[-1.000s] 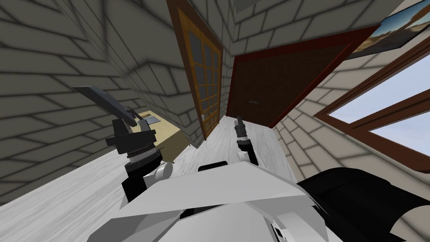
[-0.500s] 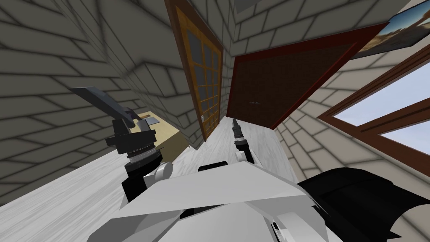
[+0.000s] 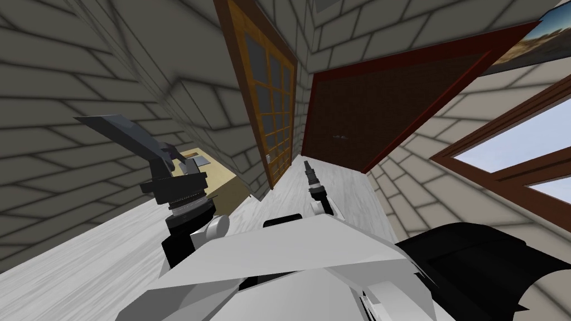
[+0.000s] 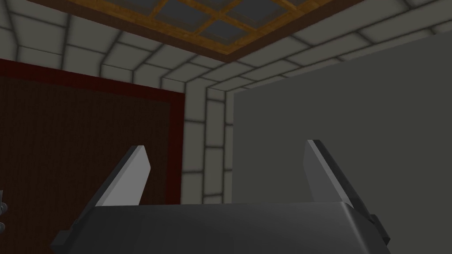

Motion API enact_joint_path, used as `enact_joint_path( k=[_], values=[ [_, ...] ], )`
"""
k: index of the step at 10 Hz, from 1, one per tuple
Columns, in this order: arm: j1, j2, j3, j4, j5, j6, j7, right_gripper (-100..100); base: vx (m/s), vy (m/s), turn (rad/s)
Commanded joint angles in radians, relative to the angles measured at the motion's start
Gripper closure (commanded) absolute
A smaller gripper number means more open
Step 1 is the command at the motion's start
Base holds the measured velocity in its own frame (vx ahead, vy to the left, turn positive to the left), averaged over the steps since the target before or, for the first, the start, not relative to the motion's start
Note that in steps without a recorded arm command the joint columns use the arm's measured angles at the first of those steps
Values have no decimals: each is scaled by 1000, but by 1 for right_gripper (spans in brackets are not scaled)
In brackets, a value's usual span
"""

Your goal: Pull the door open

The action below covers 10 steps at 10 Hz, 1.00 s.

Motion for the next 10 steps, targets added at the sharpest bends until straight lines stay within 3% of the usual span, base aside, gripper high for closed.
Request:
enact_joint_path(
  k=[1, 10],
  values=[
    [-13, -3, 5, 42, 15, -15, 33, -100, 72, -32, 28],
    [-94, -14, 35, 277, 103, -87, 212, -100, 98, -45, 25]
  ],
)
